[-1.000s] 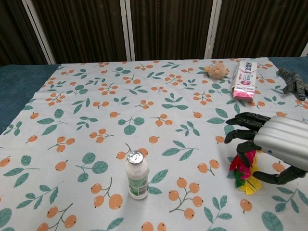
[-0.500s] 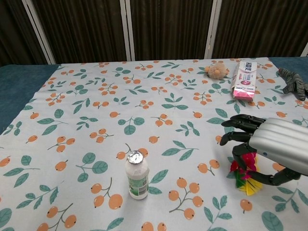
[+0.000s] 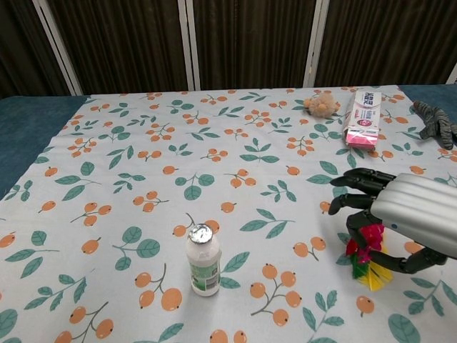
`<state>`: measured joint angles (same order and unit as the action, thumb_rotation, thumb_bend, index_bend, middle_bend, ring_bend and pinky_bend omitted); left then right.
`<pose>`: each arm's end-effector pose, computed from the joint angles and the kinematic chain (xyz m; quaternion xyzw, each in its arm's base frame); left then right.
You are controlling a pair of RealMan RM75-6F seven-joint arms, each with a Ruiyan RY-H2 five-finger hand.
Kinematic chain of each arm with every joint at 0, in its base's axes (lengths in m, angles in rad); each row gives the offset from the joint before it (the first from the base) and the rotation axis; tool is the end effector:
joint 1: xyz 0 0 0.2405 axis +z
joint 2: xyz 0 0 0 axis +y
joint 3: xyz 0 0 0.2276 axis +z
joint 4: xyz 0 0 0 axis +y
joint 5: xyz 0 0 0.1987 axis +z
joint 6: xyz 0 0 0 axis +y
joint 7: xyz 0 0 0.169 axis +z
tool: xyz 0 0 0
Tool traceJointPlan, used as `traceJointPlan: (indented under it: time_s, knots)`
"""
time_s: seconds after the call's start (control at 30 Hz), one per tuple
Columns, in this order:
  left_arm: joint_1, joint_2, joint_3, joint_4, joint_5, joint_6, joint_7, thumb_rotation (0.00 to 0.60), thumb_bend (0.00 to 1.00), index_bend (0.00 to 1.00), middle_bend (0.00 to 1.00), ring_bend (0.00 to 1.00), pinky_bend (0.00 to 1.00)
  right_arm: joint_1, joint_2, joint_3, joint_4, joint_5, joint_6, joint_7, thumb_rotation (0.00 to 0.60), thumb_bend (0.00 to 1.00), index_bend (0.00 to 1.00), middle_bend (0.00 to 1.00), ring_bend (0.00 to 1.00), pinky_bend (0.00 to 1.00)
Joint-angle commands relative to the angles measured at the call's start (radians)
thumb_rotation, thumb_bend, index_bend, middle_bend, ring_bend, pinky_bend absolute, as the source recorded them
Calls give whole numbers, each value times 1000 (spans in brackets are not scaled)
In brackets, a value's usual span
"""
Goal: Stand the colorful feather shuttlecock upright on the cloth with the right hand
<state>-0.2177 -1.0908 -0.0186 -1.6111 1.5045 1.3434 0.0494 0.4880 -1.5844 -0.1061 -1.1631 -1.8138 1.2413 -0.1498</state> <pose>-0.2673 0.2319 0.1387 -0.6669 -0.3680 -0.3515 0.5442 -0.1953 -0.2487 -0.0264 0.8409 -0.1831 0.3661 0.3541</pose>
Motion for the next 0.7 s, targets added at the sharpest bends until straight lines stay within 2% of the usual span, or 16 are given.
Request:
traceJointPlan:
  time_s: [0.03, 0.27, 0.7]
  knots:
    - [0, 0, 0, 0, 0, 0, 0, 527, 115, 70, 0, 0, 0, 2, 3, 3, -3, -1, 5, -3, 600, 391, 603, 209, 0, 0]
    - [0, 0, 0, 0, -1, -1, 0, 529, 116, 70, 0, 0, 0, 11, 37, 34, -44, 14, 21, -25, 600, 393, 615, 224, 2, 0]
    - [0, -1, 0, -1, -2, 1, 3, 527, 117, 70, 0, 0, 0, 14, 156, 137, -207, 88, 78, -40, 600, 395, 635, 226, 2, 0]
